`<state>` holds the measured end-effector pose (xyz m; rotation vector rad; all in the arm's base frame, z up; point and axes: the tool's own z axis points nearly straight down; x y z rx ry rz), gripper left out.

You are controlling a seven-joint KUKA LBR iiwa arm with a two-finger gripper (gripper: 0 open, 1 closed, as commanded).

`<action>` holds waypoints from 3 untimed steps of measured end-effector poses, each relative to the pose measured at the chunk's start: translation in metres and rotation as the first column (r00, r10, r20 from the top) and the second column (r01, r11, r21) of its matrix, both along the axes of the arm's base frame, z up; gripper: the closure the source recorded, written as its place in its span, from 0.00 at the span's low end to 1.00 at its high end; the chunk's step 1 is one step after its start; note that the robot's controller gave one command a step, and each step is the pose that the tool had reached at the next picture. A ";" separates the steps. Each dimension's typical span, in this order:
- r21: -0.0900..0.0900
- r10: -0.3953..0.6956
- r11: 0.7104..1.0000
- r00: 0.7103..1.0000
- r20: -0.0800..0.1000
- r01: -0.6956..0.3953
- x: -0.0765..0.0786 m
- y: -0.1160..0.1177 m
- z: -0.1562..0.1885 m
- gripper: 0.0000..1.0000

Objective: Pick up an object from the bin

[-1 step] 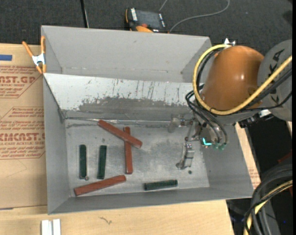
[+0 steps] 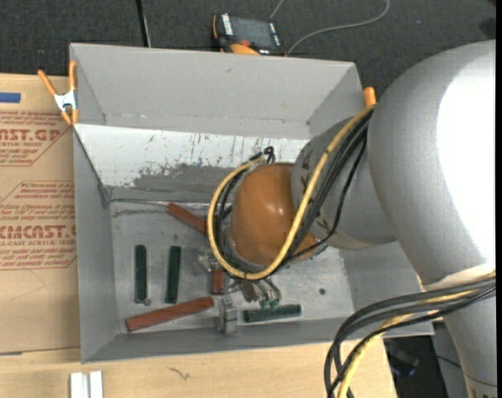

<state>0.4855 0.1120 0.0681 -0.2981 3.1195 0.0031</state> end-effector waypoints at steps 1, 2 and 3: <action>-0.002 -0.004 1.000 1.000 -0.006 0.004 -0.001 -0.002 0.002 1.00; -0.001 0.020 1.000 1.000 0.002 -0.020 0.008 -0.005 0.160 1.00; -0.002 0.020 1.000 1.000 -0.006 -0.020 0.007 -0.005 0.156 0.00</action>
Offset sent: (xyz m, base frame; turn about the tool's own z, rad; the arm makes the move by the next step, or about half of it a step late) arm 0.0000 0.0000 0.0000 0.0000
